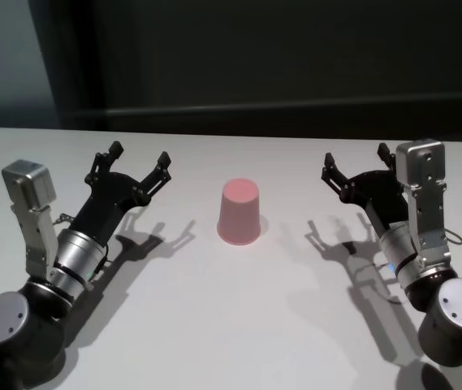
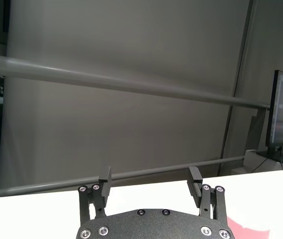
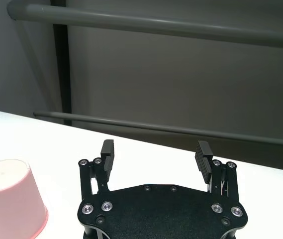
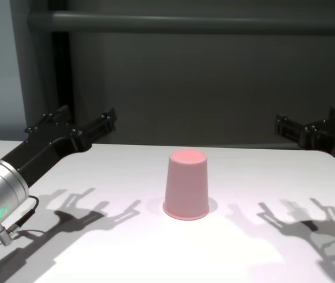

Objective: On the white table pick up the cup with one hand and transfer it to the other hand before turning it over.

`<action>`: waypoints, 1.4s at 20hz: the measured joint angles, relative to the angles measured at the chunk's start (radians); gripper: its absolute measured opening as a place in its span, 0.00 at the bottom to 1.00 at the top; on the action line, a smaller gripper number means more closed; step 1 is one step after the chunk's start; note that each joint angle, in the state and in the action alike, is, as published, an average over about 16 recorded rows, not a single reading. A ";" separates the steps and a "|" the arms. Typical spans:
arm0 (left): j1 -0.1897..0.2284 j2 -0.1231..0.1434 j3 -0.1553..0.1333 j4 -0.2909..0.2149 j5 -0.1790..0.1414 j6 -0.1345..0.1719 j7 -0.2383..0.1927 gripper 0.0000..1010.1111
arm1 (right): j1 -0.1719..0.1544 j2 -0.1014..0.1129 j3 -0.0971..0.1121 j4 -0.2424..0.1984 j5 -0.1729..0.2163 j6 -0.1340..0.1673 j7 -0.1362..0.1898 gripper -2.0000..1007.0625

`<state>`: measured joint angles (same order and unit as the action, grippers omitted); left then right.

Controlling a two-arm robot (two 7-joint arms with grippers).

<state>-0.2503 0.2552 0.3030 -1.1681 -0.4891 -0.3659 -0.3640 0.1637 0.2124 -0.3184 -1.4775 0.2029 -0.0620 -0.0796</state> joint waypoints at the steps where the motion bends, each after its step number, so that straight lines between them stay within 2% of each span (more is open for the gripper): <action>1: 0.000 0.000 0.000 0.000 0.000 0.000 0.000 0.99 | -0.001 -0.004 0.000 0.004 -0.003 0.001 -0.002 0.99; 8: 0.000 0.000 0.000 0.000 0.000 0.000 0.000 0.99 | -0.011 -0.030 0.006 0.028 -0.022 0.006 -0.010 0.99; 15: 0.000 0.000 0.000 0.000 0.000 0.000 0.000 0.99 | -0.018 -0.047 0.019 0.046 -0.030 0.005 0.000 0.99; 28: 0.000 0.000 0.000 0.000 0.000 0.000 0.000 0.99 | -0.018 -0.059 0.033 0.063 -0.035 0.004 0.011 0.99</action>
<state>-0.2503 0.2552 0.3030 -1.1681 -0.4891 -0.3659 -0.3640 0.1461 0.1539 -0.2858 -1.4140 0.1675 -0.0584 -0.0682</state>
